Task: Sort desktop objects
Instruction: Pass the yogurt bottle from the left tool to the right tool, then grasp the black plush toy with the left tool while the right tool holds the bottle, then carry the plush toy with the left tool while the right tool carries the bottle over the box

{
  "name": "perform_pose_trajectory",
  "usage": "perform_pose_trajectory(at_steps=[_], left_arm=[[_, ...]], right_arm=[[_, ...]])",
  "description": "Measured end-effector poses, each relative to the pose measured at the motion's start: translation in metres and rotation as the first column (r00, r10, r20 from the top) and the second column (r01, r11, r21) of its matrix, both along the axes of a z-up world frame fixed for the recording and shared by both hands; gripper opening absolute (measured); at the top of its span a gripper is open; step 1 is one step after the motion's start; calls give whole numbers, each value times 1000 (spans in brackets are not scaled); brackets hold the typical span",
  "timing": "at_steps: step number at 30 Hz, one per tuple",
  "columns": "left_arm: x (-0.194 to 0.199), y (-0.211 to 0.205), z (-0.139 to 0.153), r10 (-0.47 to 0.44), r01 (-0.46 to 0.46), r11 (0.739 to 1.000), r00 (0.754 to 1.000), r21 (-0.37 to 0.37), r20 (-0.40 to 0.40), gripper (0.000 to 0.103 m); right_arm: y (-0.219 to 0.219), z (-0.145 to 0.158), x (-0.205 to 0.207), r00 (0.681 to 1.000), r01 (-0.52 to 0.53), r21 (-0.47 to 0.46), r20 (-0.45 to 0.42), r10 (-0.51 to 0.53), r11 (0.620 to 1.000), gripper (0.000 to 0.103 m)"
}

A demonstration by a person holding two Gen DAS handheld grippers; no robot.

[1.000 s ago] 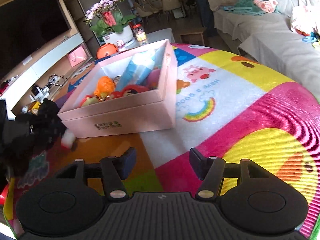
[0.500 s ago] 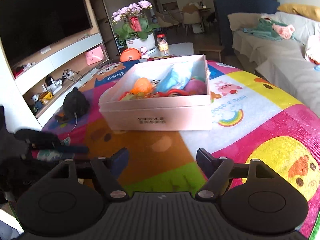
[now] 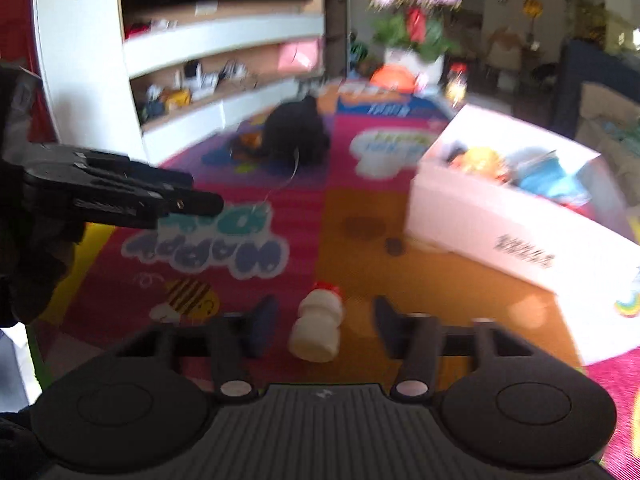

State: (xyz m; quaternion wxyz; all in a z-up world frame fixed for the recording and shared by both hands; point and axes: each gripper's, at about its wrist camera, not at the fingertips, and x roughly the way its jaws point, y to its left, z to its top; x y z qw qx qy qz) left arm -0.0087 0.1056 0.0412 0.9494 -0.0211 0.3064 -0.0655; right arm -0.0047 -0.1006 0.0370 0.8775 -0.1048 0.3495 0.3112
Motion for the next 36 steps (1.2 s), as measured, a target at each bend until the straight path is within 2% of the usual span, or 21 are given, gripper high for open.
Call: perform_pose_trajectory(at_steps=[2, 6, 8, 12, 17, 18, 20, 22, 24, 26, 27, 29, 31, 33, 36], left_arm=[[2, 3, -1, 21, -21, 1000, 1000, 1, 8, 74], [16, 2, 3, 68, -67, 997, 997, -32, 22, 84], [32, 4, 6, 124, -122, 991, 992, -58, 32, 94], [77, 10, 11, 244, -239, 965, 969, -108, 28, 95], [130, 12, 15, 319, -319, 941, 948, -116, -14, 94], [138, 10, 13, 324, -325, 940, 946, -102, -28, 93], [151, 4, 8, 324, -326, 944, 945, -49, -48, 82], [155, -4, 5, 290, -291, 957, 956, 1, -46, 75], [152, -15, 8, 260, -257, 963, 965, 83, -25, 71], [141, -32, 14, 194, -188, 961, 981, 201, -7, 70], [132, -43, 17, 147, -143, 952, 989, 271, 5, 70], [110, -65, 25, 32, -39, 910, 999, 414, 24, 70], [87, -85, 32, -87, 68, 850, 996, 523, 13, 70], [63, -107, 37, -205, 183, 772, 978, 609, -33, 70], [27, -138, 37, -350, 328, 648, 930, 687, -115, 71]], right_arm=[[3, -4, 4, 1000, 7, -19, -21, -8, 1000, 25], [-17, 2, -1, 999, 47, -9, 19, -47, 999, 25], [-31, 5, 0, 995, 94, -4, 40, -94, 996, 25], [-61, 2, 6, 969, 227, -25, 104, -224, 974, 25], [-99, -14, 14, 934, 355, 15, 47, -355, 935, 25], [-103, -18, 13, 929, 366, 18, 41, -367, 930, 25], [-107, -21, 10, 928, 366, 42, 52, -368, 930, 25], [-109, -22, 8, 929, 362, 56, 60, -366, 930, 28], [-111, -22, 8, 931, 356, 82, 51, -361, 931, 39], [-119, -23, 12, 928, 367, 125, 22, -372, 922, 57], [-125, -22, 14, 924, 377, 153, 1, -382, 913, 59], [-136, -23, 16, 917, 396, 205, -35, -397, 895, 64], [-142, -21, 15, 913, 405, 230, -46, -406, 885, 70], [-142, -20, 13, 913, 402, 241, -36, -406, 883, 73], [-142, -19, 10, 916, 392, 249, -12, -402, 886, 78]])
